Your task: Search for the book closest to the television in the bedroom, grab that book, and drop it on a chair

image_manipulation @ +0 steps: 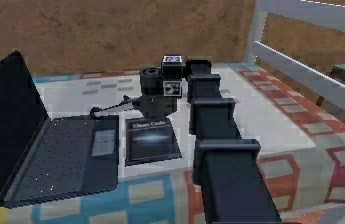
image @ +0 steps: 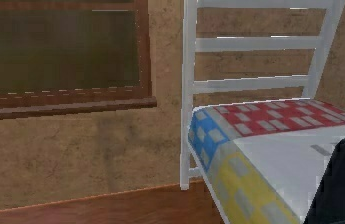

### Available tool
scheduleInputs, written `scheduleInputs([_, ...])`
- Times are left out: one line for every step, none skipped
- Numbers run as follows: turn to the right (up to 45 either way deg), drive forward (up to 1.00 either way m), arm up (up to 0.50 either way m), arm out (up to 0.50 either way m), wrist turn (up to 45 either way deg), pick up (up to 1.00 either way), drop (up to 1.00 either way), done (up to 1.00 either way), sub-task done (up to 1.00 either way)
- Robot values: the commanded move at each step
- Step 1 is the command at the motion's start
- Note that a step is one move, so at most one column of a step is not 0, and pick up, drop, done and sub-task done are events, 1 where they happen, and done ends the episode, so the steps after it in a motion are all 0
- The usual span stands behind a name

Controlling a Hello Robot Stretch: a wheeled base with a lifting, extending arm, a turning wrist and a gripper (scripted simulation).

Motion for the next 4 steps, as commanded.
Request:
scheduleInputs([0.0, 0.0, -0.22, 0.0, 0.0, 0.0, 0.0, 0.0, 0.0])
scheduleInputs([0.0, 0.0, 0.0, 0.0, 0.0, 1.0, 0.0, 0.0, 0.0])
scheduleInputs([0.0, 0.0, 0.1, 0.0, 0.0, 0.0, 0.0, 0.0, 0.0])
scheduleInputs([0.0, 0.0, 0.12, 0.0, 0.0, 0.0, 0.0, 0.0, 0.0])
